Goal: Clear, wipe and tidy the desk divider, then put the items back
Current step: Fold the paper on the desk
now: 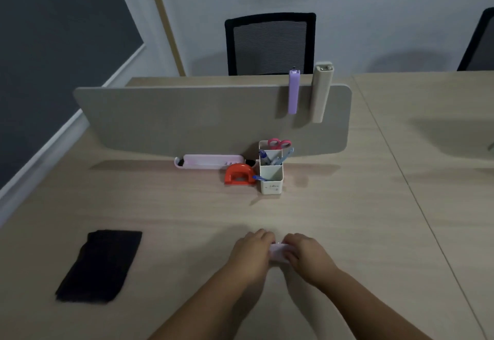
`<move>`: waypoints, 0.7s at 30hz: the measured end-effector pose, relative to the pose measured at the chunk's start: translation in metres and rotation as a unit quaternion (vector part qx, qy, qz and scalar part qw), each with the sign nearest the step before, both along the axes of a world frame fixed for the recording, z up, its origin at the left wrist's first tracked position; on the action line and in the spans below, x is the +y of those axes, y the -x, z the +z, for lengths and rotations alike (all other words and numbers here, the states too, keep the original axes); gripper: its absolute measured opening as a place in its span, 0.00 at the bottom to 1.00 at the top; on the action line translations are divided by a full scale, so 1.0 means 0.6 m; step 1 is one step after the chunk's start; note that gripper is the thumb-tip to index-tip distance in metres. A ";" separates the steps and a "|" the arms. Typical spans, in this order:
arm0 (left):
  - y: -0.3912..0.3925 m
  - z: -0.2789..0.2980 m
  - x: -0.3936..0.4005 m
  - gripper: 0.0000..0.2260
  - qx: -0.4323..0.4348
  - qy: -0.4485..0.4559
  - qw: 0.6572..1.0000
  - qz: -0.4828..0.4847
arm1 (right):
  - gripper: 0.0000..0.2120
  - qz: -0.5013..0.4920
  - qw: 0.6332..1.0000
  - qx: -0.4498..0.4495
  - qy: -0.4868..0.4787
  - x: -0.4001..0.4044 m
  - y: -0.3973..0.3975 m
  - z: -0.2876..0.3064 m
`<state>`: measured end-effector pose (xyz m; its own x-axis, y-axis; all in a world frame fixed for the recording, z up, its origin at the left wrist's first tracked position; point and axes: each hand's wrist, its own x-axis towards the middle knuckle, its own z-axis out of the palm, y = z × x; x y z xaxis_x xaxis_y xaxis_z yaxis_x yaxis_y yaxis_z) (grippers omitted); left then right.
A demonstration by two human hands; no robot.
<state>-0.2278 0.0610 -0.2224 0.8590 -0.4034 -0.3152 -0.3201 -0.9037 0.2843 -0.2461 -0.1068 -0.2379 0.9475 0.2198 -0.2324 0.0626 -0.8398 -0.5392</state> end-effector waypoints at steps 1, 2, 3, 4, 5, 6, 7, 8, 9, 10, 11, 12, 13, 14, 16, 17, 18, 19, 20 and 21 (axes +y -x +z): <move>0.002 0.007 0.010 0.14 -0.026 0.005 1.000 0.008 | 0.10 -0.013 0.999 -0.032 -0.020 0.006 0.002 0.003; 0.004 0.011 0.024 0.13 -0.053 0.006 0.998 0.014 | 0.09 -0.021 0.998 -0.056 -0.036 0.018 0.001 0.004; 0.008 0.011 0.035 0.13 -0.073 0.002 0.997 0.015 | 0.09 -0.023 0.996 -0.066 -0.046 0.029 0.003 0.002; 0.013 0.008 0.045 0.14 -0.078 -0.006 0.997 0.017 | 0.10 -0.021 0.996 -0.066 -0.049 0.040 0.004 -0.001; 0.017 0.001 0.057 0.14 -0.073 -0.016 0.997 0.022 | 0.10 -0.017 0.997 -0.056 -0.047 0.053 0.003 -0.007; 0.022 -0.006 0.061 0.14 -0.063 -0.022 0.997 0.026 | 0.10 -0.018 0.998 -0.041 -0.046 0.059 0.004 -0.011; 0.025 -0.013 0.066 0.14 -0.055 -0.024 0.998 0.034 | 0.11 -0.023 0.998 -0.027 -0.048 0.066 0.004 -0.013; 0.022 -0.020 0.076 0.14 -0.053 -0.020 0.998 0.040 | 0.11 -0.028 0.998 -0.024 -0.055 0.077 0.000 -0.016; 0.017 -0.022 0.082 0.14 -0.058 -0.009 0.997 0.044 | 0.11 -0.035 0.997 -0.028 -0.061 0.084 -0.003 -0.016; 0.008 -0.022 0.091 0.13 -0.063 0.009 0.997 0.051 | 0.10 -0.043 0.996 -0.038 -0.067 0.093 -0.010 -0.013; -0.004 -0.021 0.103 0.13 -0.075 0.043 0.994 0.069 | 0.09 -0.052 0.995 -0.051 -0.075 0.105 -0.020 -0.007; -0.017 -0.019 0.116 0.13 -0.090 0.091 0.987 0.100 | 0.08 -0.066 0.992 -0.064 -0.091 0.116 -0.031 -0.001; -0.031 -0.014 0.130 0.12 -0.105 0.152 0.971 0.149 | 0.07 -0.087 0.987 -0.079 -0.113 0.128 -0.044 0.007; -0.047 -0.007 0.146 0.11 -0.117 0.212 0.948 0.207 | 0.06 -0.108 0.981 -0.091 -0.133 0.143 -0.060 0.014; -0.088 0.007 0.182 0.07 -0.117 0.293 0.895 0.314 | 0.04 -0.142 0.971 -0.103 -0.164 0.179 -0.103 0.030; -0.116 0.013 0.203 0.05 -0.113 0.319 0.873 0.350 | 0.04 -0.157 0.965 -0.111 -0.178 0.203 -0.133 0.036; -0.139 0.017 0.217 0.05 -0.113 0.336 0.857 0.373 | 0.04 -0.173 0.959 -0.121 -0.191 0.219 -0.157 0.042; -0.169 0.019 0.235 0.05 -0.121 0.347 0.847 0.385 | 0.04 -0.191 0.953 -0.134 -0.194 0.240 -0.190 0.047; -0.197 0.022 0.249 0.05 -0.129 0.356 0.841 0.387 | 0.05 -0.205 0.948 -0.150 -0.190 0.258 -0.223 0.049; -0.224 0.023 0.261 0.04 -0.139 0.363 0.837 0.384 | 0.05 -0.213 0.946 -0.164 -0.183 0.273 -0.253 0.052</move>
